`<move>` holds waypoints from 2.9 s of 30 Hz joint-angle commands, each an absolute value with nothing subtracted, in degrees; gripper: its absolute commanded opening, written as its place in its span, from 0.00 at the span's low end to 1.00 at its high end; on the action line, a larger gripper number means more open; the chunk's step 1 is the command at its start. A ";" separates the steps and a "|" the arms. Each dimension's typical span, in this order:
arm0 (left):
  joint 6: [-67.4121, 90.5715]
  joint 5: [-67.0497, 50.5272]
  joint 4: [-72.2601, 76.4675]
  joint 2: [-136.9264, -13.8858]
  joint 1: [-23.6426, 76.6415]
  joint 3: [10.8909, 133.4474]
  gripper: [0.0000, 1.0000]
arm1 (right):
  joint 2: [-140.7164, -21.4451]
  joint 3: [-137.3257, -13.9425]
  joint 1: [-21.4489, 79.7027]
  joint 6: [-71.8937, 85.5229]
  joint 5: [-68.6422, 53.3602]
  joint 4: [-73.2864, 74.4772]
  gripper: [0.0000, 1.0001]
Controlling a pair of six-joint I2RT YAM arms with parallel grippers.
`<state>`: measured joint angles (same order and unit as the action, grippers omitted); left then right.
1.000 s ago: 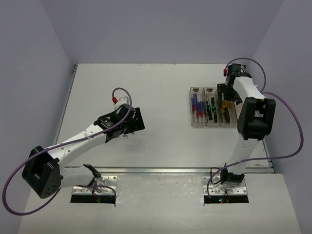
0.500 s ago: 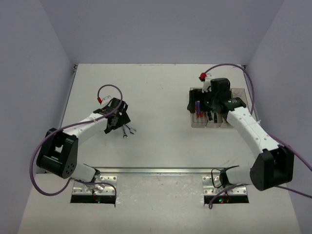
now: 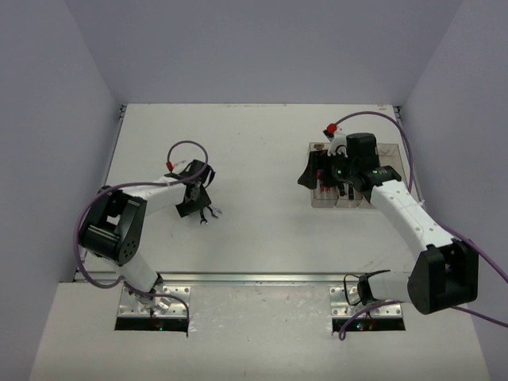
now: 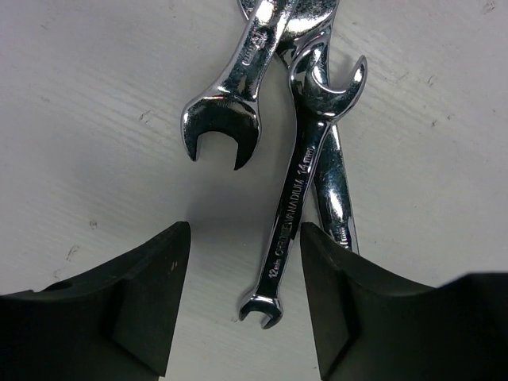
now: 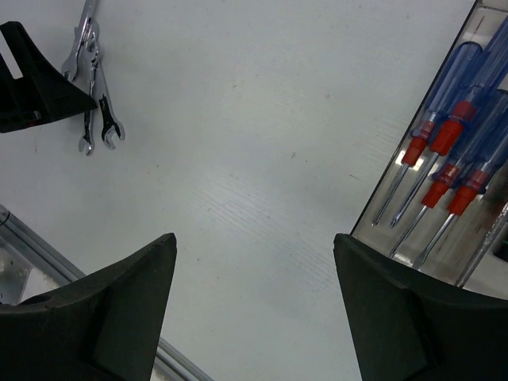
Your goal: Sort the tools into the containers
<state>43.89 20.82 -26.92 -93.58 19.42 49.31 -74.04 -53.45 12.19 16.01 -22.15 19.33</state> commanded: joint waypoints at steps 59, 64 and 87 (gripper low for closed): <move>57.55 19.71 -15.40 -64.95 49.04 48.31 0.00 | -87.11 -47.81 41.40 39.66 -27.29 -17.32 0.00; 55.07 31.79 -29.32 -68.29 48.28 57.76 1.00 | -84.89 -51.16 39.26 29.95 -11.93 -0.19 0.00; 34.67 14.27 -26.46 -66.18 38.67 52.67 1.00 | -111.11 -88.07 -7.88 -5.07 27.20 37.97 0.00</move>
